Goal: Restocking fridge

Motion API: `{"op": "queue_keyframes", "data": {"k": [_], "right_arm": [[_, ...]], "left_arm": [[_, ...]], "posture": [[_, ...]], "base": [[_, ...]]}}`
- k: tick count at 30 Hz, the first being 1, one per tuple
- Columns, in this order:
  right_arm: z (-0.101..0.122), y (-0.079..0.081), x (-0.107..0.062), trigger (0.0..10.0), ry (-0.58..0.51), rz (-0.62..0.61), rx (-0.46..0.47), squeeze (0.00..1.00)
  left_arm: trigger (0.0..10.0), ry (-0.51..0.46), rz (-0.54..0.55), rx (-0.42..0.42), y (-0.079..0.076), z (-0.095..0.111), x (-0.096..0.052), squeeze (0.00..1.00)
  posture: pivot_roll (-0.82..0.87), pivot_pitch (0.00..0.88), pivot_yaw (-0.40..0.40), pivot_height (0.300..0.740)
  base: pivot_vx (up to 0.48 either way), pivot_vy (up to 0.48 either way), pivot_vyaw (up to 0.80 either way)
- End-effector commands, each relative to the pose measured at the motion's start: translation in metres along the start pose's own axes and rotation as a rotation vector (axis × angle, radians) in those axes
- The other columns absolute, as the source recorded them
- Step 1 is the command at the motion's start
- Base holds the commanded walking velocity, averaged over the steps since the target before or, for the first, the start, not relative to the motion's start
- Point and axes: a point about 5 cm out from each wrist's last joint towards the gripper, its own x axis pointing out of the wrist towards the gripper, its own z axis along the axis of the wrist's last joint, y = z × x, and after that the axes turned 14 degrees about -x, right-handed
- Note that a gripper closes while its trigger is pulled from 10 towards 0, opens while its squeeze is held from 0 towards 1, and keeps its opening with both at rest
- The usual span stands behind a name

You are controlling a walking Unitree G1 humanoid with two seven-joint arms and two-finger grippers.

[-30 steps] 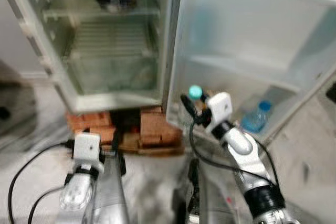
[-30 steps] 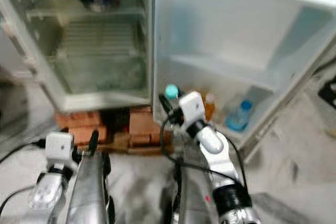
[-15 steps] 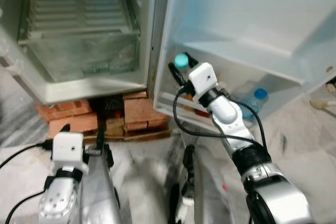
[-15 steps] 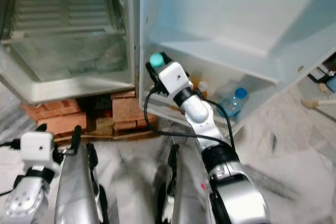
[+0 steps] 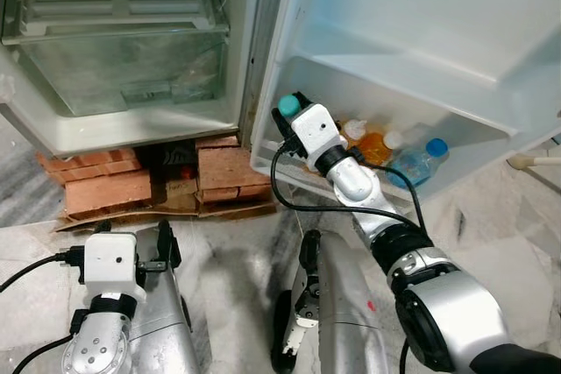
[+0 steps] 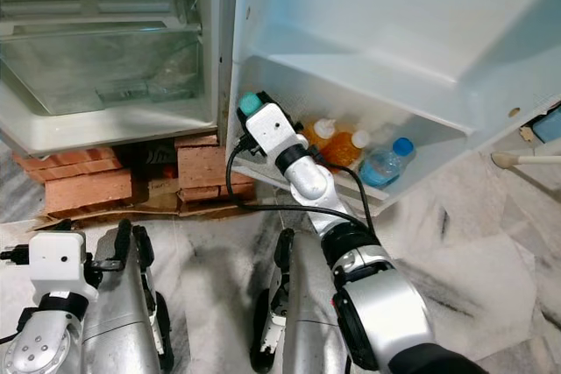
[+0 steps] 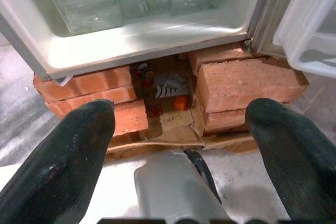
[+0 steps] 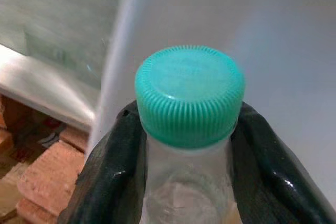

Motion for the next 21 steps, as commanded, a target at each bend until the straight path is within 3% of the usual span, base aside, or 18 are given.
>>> {"op": "queue_keyframes", "data": {"k": [1,5,6,7,14,21], "right_arm": [[-0.025,0.011,-0.015,10.0,0.118,0.045,0.036,0.0],[-0.035,0.009,-0.02,10.0,0.171,0.038,0.083,0.0],[-0.038,0.006,-0.021,10.0,0.19,0.023,0.098,0.13],[-0.039,0.002,-0.021,10.0,0.198,0.008,0.115,1.0],[-0.036,-0.012,-0.017,10.0,0.191,-0.038,0.12,1.0],[-0.026,-0.027,-0.012,10.0,0.11,-0.058,0.152,1.0]], "left_arm": [[10.0,0.016,-0.004,0.001,-0.002,-0.002,-0.003,0.0],[10.0,0.018,-0.013,0.009,-0.003,-0.002,-0.001,0.0],[10.0,0.017,-0.019,0.013,-0.004,-0.002,0.001,0.0],[10.0,0.017,-0.022,0.017,-0.004,-0.002,0.002,0.0],[10.0,0.018,-0.031,0.031,-0.002,-0.001,0.014,0.0],[10.0,-0.016,-0.039,0.039,-0.002,0.006,0.029,0.0]], "posture": [[0.15,0.336,-0.206,0.52],[0.14,0.328,-0.199,0.52],[0.14,0.323,-0.196,0.52],[0.14,0.321,-0.194,0.52],[0.14,0.285,-0.179,0.52],[0.14,0.238,-0.18,0.52]], "base": [[0.0,0.0,0.0],[0.0,0.0,0.0],[0.0,0.0,0.0],[0.0,0.0,0.0],[0.0,0.0,0.0],[0.0,0.0,0.0]]}}
